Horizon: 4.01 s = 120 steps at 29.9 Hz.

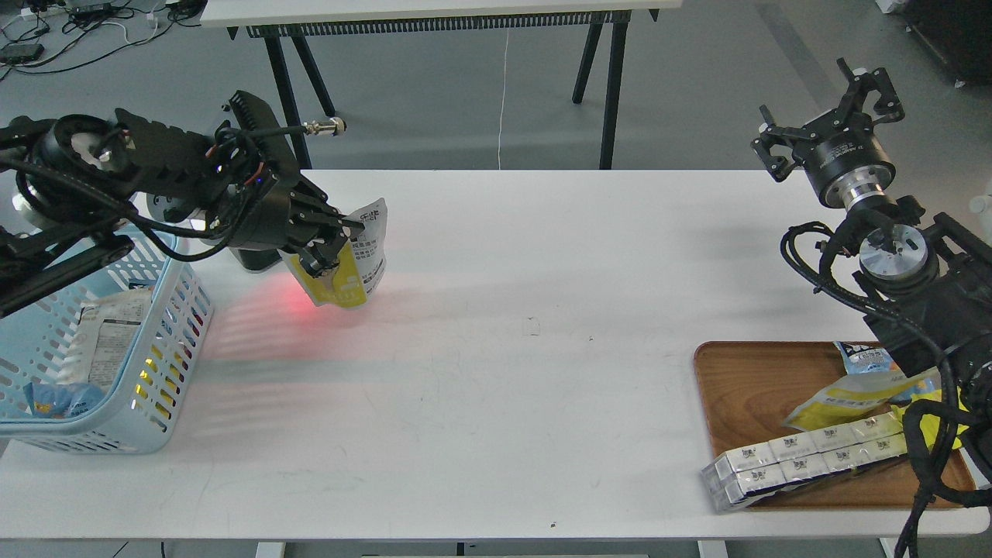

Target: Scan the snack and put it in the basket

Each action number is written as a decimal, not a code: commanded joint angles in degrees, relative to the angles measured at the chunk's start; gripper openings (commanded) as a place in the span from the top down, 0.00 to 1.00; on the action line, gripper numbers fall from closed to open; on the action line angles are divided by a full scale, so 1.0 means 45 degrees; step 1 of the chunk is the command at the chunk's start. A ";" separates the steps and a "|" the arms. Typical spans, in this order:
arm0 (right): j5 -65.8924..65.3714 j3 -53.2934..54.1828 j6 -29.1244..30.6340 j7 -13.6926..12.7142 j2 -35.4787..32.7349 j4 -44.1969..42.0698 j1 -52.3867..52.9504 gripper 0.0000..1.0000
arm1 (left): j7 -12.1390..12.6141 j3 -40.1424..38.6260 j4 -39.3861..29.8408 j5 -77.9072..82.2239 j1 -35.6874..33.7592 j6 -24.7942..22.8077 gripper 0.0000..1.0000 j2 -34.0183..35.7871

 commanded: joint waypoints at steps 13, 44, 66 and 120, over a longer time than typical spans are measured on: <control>0.0000 0.0015 0.0000 -0.0001 0.0002 -0.0001 0.0009 0.00 | -0.0440 -0.0053 0.0646 0.0000 -0.0163 0.0001 1.00 -0.0015; -0.0020 0.0015 0.0000 -0.0001 0.0041 0.0019 -0.0011 0.00 | -0.0303 -0.0053 0.0548 0.0000 -0.0183 0.0001 1.00 -0.0093; 0.0000 0.0015 0.0000 0.0194 0.0060 0.0019 -0.0089 0.00 | -0.0764 -0.1713 -0.3631 0.0000 -0.0456 0.0001 1.00 0.6583; -0.0020 0.0035 0.0000 0.0117 0.0081 -0.0078 0.0731 0.00 | -0.0764 0.1198 0.1696 -1.3124 -0.0398 0.6301 0.01 0.3779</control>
